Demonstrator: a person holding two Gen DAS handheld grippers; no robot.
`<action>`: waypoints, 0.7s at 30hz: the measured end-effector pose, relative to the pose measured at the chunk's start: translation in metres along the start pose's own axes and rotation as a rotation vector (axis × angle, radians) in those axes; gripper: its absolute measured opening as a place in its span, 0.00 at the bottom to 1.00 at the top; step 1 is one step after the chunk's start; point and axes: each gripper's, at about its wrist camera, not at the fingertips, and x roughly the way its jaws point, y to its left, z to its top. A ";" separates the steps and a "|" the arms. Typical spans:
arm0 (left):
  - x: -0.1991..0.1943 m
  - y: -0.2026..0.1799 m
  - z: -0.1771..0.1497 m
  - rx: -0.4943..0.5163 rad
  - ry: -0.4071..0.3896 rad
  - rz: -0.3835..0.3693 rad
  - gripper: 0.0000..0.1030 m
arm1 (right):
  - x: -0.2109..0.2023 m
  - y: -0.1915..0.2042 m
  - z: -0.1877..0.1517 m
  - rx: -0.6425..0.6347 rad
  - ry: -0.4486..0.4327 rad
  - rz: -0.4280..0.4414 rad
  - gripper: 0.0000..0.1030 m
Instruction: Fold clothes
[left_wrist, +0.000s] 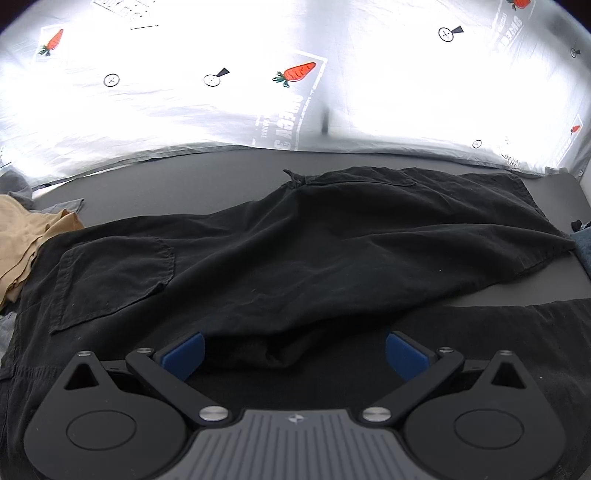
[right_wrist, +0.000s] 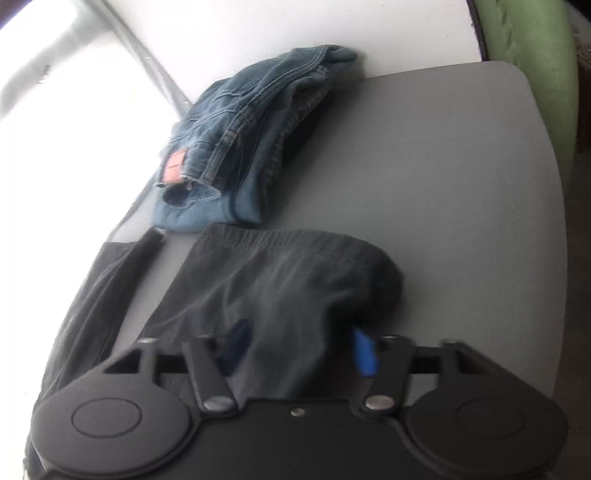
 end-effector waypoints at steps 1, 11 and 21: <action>-0.006 0.003 -0.005 -0.012 -0.003 0.017 1.00 | 0.000 0.002 0.004 0.004 -0.011 -0.025 0.10; -0.063 0.092 -0.055 -0.248 0.035 0.262 1.00 | -0.002 0.012 0.012 -0.290 -0.085 -0.315 0.05; -0.086 0.206 -0.116 -0.469 0.078 0.314 1.00 | -0.086 0.078 -0.053 -0.501 -0.179 -0.270 0.70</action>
